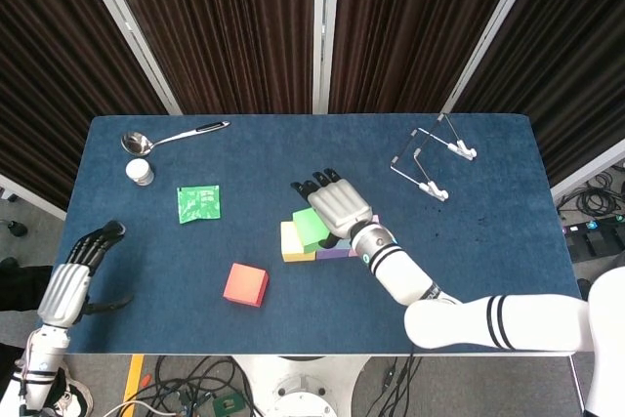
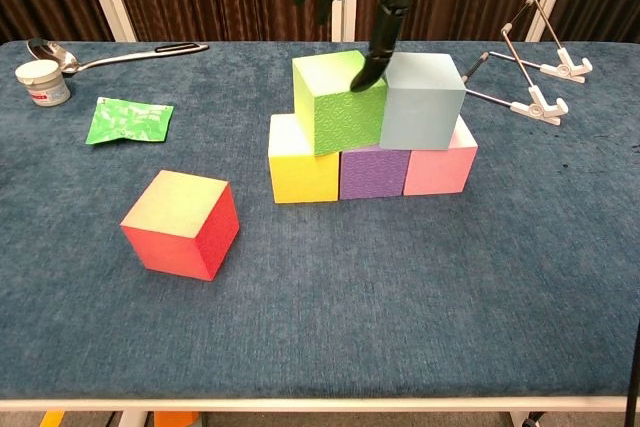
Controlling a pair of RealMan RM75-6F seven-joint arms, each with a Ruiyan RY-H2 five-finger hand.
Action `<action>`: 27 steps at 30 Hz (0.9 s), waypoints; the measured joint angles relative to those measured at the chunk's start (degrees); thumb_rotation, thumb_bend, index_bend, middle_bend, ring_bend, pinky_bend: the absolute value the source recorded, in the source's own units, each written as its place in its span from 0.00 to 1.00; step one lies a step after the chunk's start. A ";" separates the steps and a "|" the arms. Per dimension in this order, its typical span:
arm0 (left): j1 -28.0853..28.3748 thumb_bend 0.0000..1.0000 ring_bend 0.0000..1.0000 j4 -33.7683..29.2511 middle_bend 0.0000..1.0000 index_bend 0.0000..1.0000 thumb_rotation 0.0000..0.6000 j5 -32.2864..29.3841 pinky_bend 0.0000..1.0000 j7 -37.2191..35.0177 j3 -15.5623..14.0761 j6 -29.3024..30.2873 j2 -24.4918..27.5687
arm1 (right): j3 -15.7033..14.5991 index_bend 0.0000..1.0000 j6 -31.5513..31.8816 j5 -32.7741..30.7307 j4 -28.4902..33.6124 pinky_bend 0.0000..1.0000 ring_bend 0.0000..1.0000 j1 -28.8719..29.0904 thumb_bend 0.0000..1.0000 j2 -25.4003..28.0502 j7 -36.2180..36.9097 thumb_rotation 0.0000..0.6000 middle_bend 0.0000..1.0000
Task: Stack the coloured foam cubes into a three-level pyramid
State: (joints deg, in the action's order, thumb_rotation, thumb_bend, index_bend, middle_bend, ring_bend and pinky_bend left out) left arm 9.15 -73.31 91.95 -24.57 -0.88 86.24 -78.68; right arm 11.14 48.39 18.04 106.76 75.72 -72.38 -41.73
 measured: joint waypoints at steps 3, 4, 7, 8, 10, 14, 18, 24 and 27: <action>-0.03 0.00 0.00 0.15 0.09 0.15 1.00 0.03 0.08 -0.15 -0.05 -0.03 -0.02 | -0.56 0.00 -0.92 -1.17 -0.64 0.00 0.00 1.39 0.09 -0.55 0.06 1.00 0.14; -0.03 0.00 0.00 0.21 0.09 0.15 1.00 0.03 0.08 -0.20 -0.07 -0.05 -0.04 | -0.87 0.00 -0.97 -1.39 -0.79 0.00 0.00 1.88 0.09 -0.75 0.03 1.00 0.15; -0.05 0.00 0.00 0.41 0.09 0.15 1.00 0.01 0.08 -0.40 -0.07 -0.06 -0.09 | -1.45 0.00 -0.39 -1.53 -0.94 0.00 0.00 2.62 0.10 -1.20 0.07 1.00 0.19; -0.07 0.00 0.00 0.45 0.09 0.15 1.00 0.02 0.08 -0.42 -0.06 -0.02 -0.10 | -1.64 0.00 -0.18 -1.58 -0.97 0.00 0.00 2.85 0.10 -1.32 0.08 1.00 0.21; -0.10 0.00 0.00 0.49 0.09 0.15 1.00 -0.03 0.08 -0.46 -0.02 0.01 -0.11 | -2.10 0.00 0.18 -1.75 -1.11 0.00 0.00 3.41 0.10 -1.55 -0.01 1.00 0.24; -0.17 0.00 0.00 0.52 0.09 0.15 1.00 -0.16 0.08 -0.40 -0.04 -0.10 -0.11 | -2.65 0.00 1.03 -1.94 -1.55 0.00 0.00 4.14 0.11 -2.28 -0.08 1.00 0.31; -0.19 0.00 0.00 0.51 0.09 0.15 1.00 -0.18 0.08 -0.43 -0.04 -0.14 -0.05 | -2.75 0.00 2.04 -1.56 -1.90 0.00 0.00 4.41 0.13 -2.90 0.33 1.00 0.33; -0.35 0.00 0.00 0.61 0.09 0.15 1.00 -0.19 0.08 -0.57 -0.04 0.05 -0.05 | -1.97 0.00 4.06 0.49 -1.38 0.00 0.00 4.12 0.13 -3.00 1.77 1.00 0.39; -0.37 0.00 0.00 0.71 0.09 0.15 1.00 -0.16 0.08 -0.66 -0.02 0.11 -0.11 | -1.53 0.00 4.93 1.27 -0.43 0.00 0.00 3.89 0.13 -2.62 2.31 1.00 0.41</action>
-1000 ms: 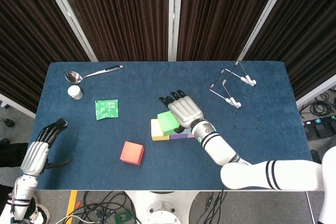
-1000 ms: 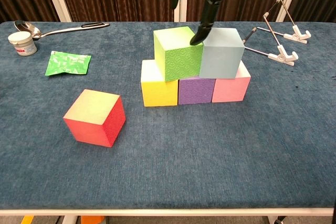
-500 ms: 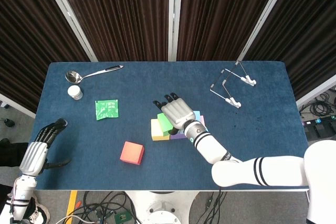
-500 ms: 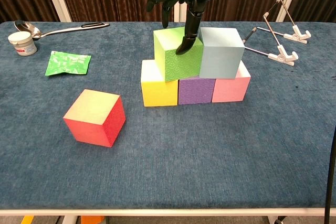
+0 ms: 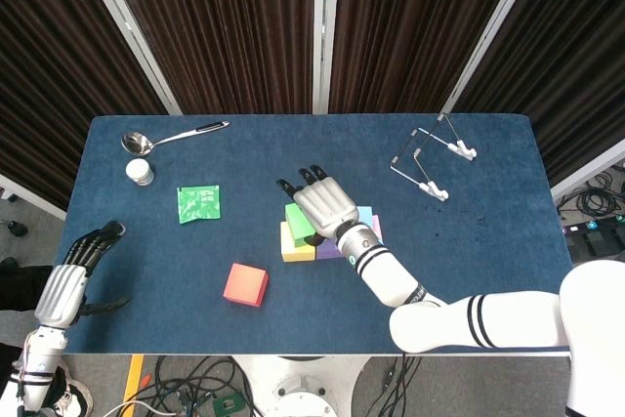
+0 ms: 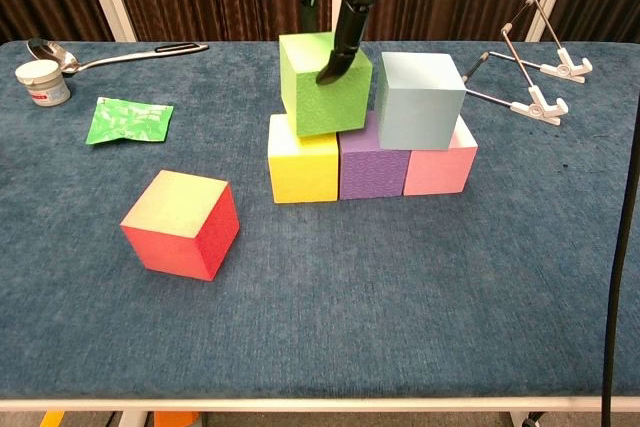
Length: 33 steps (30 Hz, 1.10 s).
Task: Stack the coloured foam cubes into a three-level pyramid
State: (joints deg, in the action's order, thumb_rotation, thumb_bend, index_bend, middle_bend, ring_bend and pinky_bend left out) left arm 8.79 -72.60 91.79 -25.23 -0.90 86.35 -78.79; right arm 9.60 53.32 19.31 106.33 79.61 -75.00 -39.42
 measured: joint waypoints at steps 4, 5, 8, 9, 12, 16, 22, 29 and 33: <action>0.05 0.00 0.00 0.12 0.09 0.15 1.00 0.14 0.08 -0.05 0.01 0.04 -0.07 | 0.31 0.00 2.30 0.10 0.84 0.00 0.01 -0.12 0.12 -0.15 0.00 1.00 0.48; 0.07 0.00 0.00 0.14 0.09 0.15 1.00 0.19 0.08 -0.05 0.01 0.06 -0.08 | 0.39 0.00 3.07 0.05 1.05 0.00 0.02 -0.13 0.12 -0.31 -0.08 1.00 0.50; 0.09 0.00 0.00 0.15 0.09 0.15 1.00 0.35 0.08 -0.08 0.01 0.22 -0.09 | 0.54 0.00 5.78 -0.92 1.97 0.00 0.03 0.08 0.12 -0.90 -1.13 1.00 0.52; 0.07 0.00 0.00 0.15 0.09 0.15 1.00 0.37 0.08 -0.11 0.02 0.29 -0.09 | 0.58 0.00 6.50 -1.53 2.31 0.00 0.03 0.24 0.12 -1.02 -1.71 1.00 0.52; 0.05 0.00 0.00 0.20 0.09 0.15 1.00 0.39 0.08 -0.26 0.02 0.34 -0.09 | 0.84 0.00 8.68 -3.99 3.60 0.00 0.04 0.86 0.12 -1.35 -3.71 1.00 0.53; 0.04 0.00 0.00 0.33 0.09 0.15 1.00 0.45 0.08 -0.38 -0.01 0.36 -0.14 | 1.42 0.00 10.48 -6.60 5.06 0.00 0.05 1.41 0.12 -1.65 -5.56 1.00 0.54; 0.05 0.00 0.00 0.40 0.09 0.15 1.00 0.46 0.08 -0.36 0.00 0.37 -0.24 | 1.68 0.00 11.19 -7.31 5.27 0.00 0.05 1.38 0.12 -2.45 -6.69 1.00 0.54; 0.13 0.00 0.00 0.39 0.09 0.15 1.00 0.46 0.08 -0.35 0.00 0.25 -0.20 | 1.65 0.00 11.57 -7.21 4.69 0.00 0.07 0.60 0.12 -3.55 -6.74 1.00 0.54; 0.13 0.00 0.00 0.32 0.09 0.15 1.00 0.47 0.08 -0.36 -0.03 0.23 -0.17 | 1.60 0.00 11.73 -7.18 4.55 0.00 0.07 0.12 0.12 -3.93 -6.87 1.00 0.54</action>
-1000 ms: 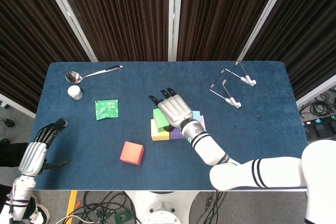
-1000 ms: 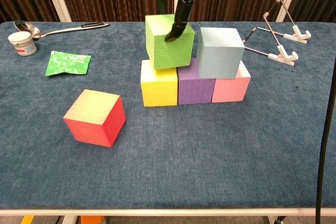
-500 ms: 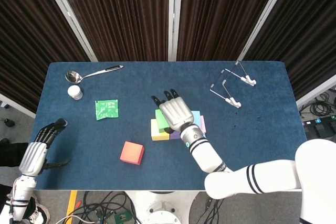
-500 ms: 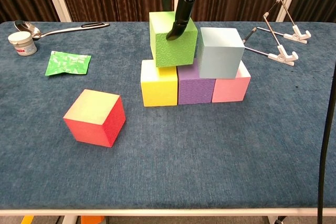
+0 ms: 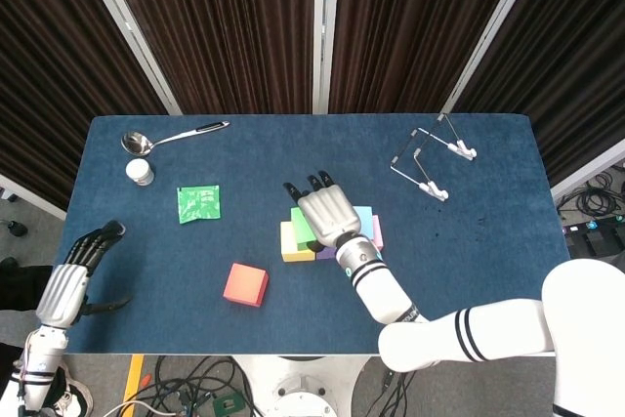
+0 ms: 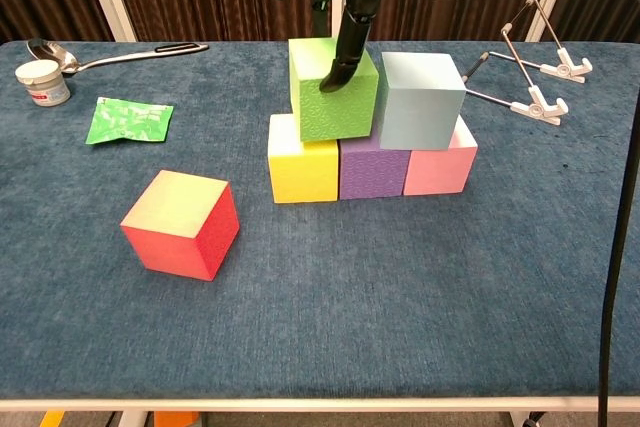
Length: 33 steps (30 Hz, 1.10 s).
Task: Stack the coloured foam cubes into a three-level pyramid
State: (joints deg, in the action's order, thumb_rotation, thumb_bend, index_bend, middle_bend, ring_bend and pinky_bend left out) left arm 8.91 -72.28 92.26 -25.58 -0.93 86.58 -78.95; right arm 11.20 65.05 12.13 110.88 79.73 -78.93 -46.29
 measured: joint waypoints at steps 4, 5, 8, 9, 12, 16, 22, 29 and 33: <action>0.05 0.00 0.00 0.05 0.09 0.15 1.00 -0.02 0.08 -0.02 0.06 -0.04 -0.05 | 0.03 0.00 0.36 -0.13 0.14 0.00 0.07 -0.33 0.12 -0.22 -0.37 1.00 0.55; 0.06 0.00 0.00 0.08 0.09 0.15 1.00 -0.02 0.08 0.00 0.06 -0.05 -0.07 | 0.11 0.00 0.52 -0.17 0.17 0.00 0.07 -0.40 0.12 -0.30 -0.37 1.00 0.55; 0.03 0.00 0.00 0.02 0.09 0.15 1.00 -0.07 0.08 0.08 0.07 -0.03 -0.07 | 0.31 0.00 1.06 -0.17 0.25 0.00 0.07 -0.60 0.12 -0.62 -0.52 1.00 0.55; -0.01 0.00 0.00 0.04 0.09 0.15 1.00 -0.07 0.08 0.02 0.06 0.05 -0.08 | 0.32 0.00 1.28 -0.10 0.28 0.00 0.07 -0.67 0.12 -0.74 -0.60 1.00 0.55; -0.05 0.00 0.00 0.13 0.09 0.15 1.00 -0.07 0.08 -0.06 -0.01 0.00 -0.07 | 0.28 0.00 2.00 0.03 0.57 0.00 0.07 -0.97 0.12 -1.13 -0.98 1.00 0.55; 0.07 0.00 0.00 0.21 0.09 0.15 1.00 -0.02 0.08 -0.06 -0.05 -0.20 -0.17 | 0.38 0.00 2.83 0.22 0.88 0.00 0.07 -1.23 0.12 -1.63 -1.67 1.00 0.55; 0.03 0.00 0.00 0.18 0.09 0.15 1.00 0.07 0.08 -0.07 -0.06 -0.02 -0.15 | 0.58 0.00 3.34 0.38 0.70 0.00 0.07 -1.58 0.12 -2.27 -2.46 1.00 0.55; 0.03 0.00 0.00 0.55 0.09 0.15 1.00 -0.19 0.08 -0.53 -0.12 -0.45 -0.35 | 0.88 0.00 3.15 -0.11 0.04 0.00 0.07 -2.06 0.12 -2.81 -2.89 1.00 0.56; 0.04 0.00 0.00 0.82 0.09 0.15 1.00 -0.22 0.08 -0.79 -0.09 -0.41 -0.45 | 1.05 0.00 3.11 -0.04 -0.22 0.00 0.07 -2.37 0.13 -3.02 -3.08 1.00 0.56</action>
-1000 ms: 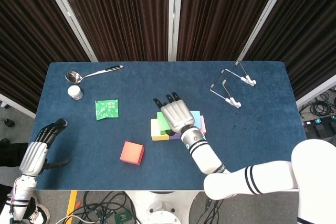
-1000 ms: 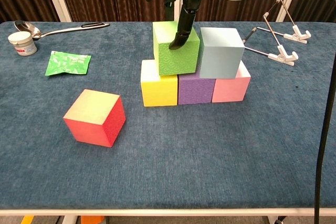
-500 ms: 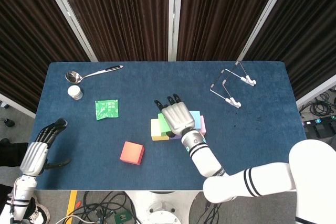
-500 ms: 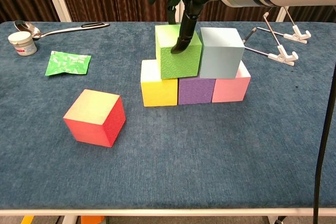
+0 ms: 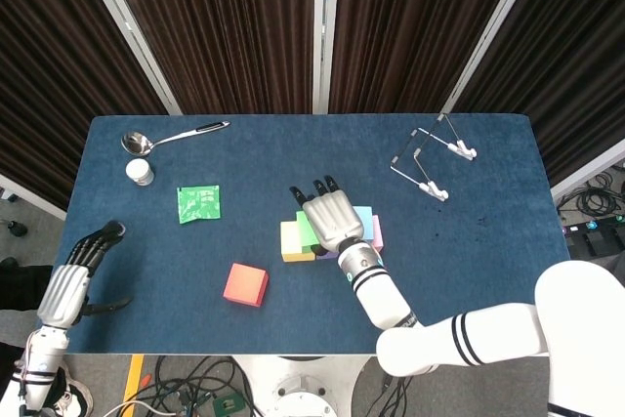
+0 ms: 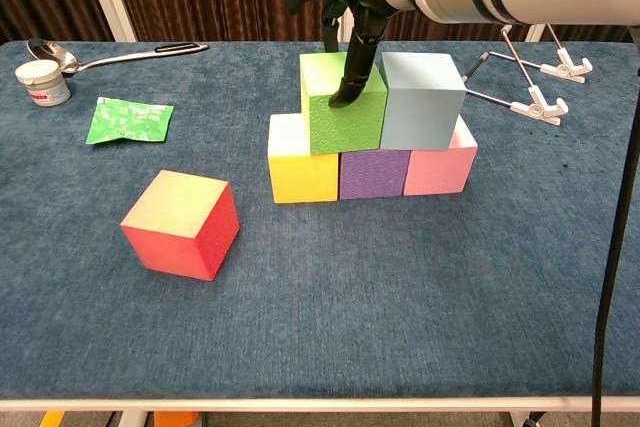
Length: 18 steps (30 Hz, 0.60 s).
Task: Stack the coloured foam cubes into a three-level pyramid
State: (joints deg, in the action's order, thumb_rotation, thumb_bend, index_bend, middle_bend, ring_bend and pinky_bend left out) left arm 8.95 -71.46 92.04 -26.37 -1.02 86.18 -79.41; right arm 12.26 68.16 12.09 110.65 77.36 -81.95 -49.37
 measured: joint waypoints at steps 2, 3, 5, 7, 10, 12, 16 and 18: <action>0.00 0.00 0.00 0.02 0.09 0.15 1.00 0.02 0.08 -0.02 -0.03 -0.01 0.01 | 0.21 0.00 -0.03 0.08 -0.07 0.00 0.07 -0.14 0.13 0.00 -0.04 1.00 0.56; -0.01 0.00 0.00 0.03 0.09 0.15 1.00 0.01 0.08 -0.01 -0.04 -0.03 0.00 | 0.29 0.00 -0.06 0.10 -0.08 0.00 0.07 -0.21 0.13 -0.01 -0.05 1.00 0.56; -0.04 0.00 0.00 0.05 0.09 0.15 1.00 0.00 0.08 -0.02 -0.06 -0.03 -0.03 | 0.40 0.00 -0.22 -0.03 -0.05 0.00 0.07 -0.31 0.12 0.00 -0.13 1.00 0.55; -0.04 0.00 0.00 0.08 0.09 0.15 1.00 0.01 0.08 0.00 -0.07 -0.04 -0.05 | 0.48 0.00 -0.47 -0.34 -0.02 0.00 0.07 -0.35 0.11 0.05 -0.28 1.00 0.54; -0.06 0.00 0.00 0.13 0.09 0.15 1.00 0.01 0.08 -0.04 -0.07 0.01 -0.07 | 0.67 0.00 -0.68 -0.86 -0.08 0.00 0.07 -0.37 0.10 0.08 -0.58 1.00 0.53; -0.06 0.00 0.00 0.14 0.09 0.15 1.00 -0.01 0.08 -0.10 -0.04 0.04 -0.05 | 0.78 0.00 -0.68 -1.12 -0.13 0.00 0.07 -0.36 0.10 0.03 -0.73 1.00 0.52; -0.08 0.00 0.00 0.19 0.09 0.15 1.00 0.03 0.08 -0.19 -0.07 0.07 -0.07 | 0.97 0.00 -0.52 -1.35 -0.26 0.00 0.07 -0.35 0.10 -0.13 -1.10 1.00 0.52; -0.12 0.00 0.00 0.26 0.09 0.15 1.00 -0.02 0.08 -0.28 -0.10 0.04 -0.08 | 1.09 0.00 -0.39 -1.28 -0.32 0.00 0.07 -0.43 0.10 -0.27 -1.03 1.00 0.53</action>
State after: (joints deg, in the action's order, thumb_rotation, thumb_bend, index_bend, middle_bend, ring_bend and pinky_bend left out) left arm 8.83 -71.20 92.01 -26.65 -1.11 86.21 -79.48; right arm 13.35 67.77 10.80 110.33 76.93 -82.21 -50.39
